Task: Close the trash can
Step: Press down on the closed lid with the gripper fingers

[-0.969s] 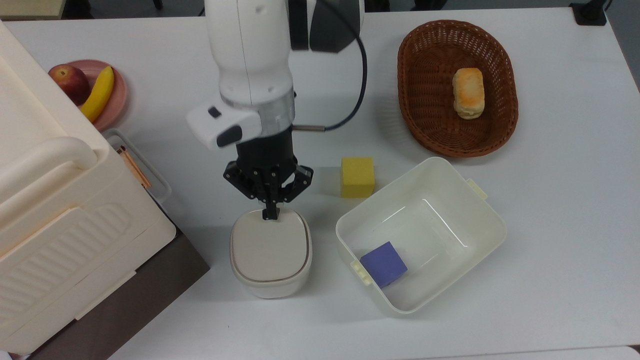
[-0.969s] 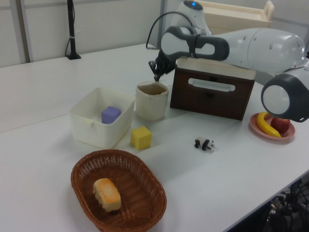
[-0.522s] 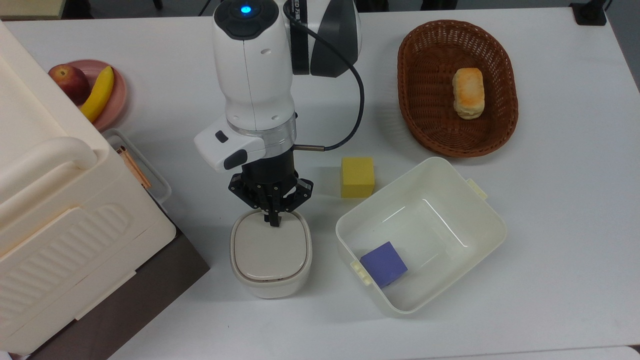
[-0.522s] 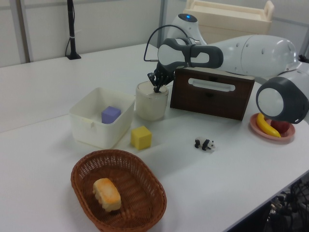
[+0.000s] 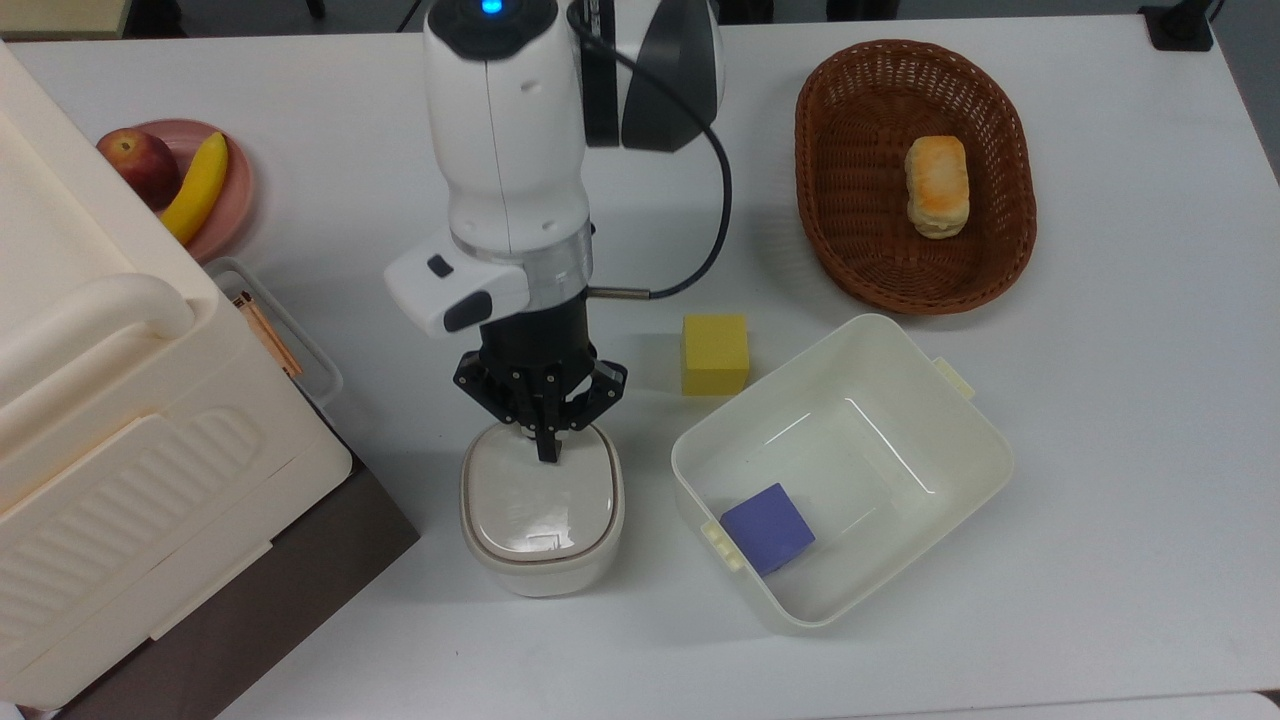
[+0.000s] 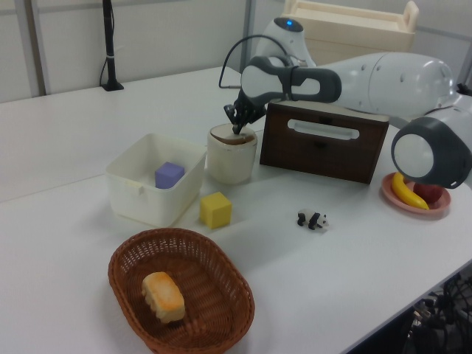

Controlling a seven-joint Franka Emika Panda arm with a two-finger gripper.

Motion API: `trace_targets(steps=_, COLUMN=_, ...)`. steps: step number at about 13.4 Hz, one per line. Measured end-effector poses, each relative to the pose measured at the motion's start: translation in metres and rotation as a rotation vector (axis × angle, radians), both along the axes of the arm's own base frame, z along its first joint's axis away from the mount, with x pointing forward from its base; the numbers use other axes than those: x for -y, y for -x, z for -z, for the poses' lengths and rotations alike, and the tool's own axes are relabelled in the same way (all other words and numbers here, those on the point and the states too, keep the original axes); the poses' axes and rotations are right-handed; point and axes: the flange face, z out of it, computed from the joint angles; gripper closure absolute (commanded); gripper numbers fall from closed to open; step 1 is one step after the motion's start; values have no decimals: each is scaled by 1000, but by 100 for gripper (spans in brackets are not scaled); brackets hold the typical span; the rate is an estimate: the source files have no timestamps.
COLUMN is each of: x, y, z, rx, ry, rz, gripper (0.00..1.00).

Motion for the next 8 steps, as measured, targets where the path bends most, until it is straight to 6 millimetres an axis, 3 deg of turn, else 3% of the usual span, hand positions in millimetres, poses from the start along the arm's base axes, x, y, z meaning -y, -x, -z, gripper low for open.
trace_targets(steps=4, x=-1, y=11, z=-22, rx=-38, ry=-12, rz=-2, gripper=98)
trace_targets(steps=8, x=0, y=12, z=-4, rx=-70, ry=-11, rz=-1, gripper=98)
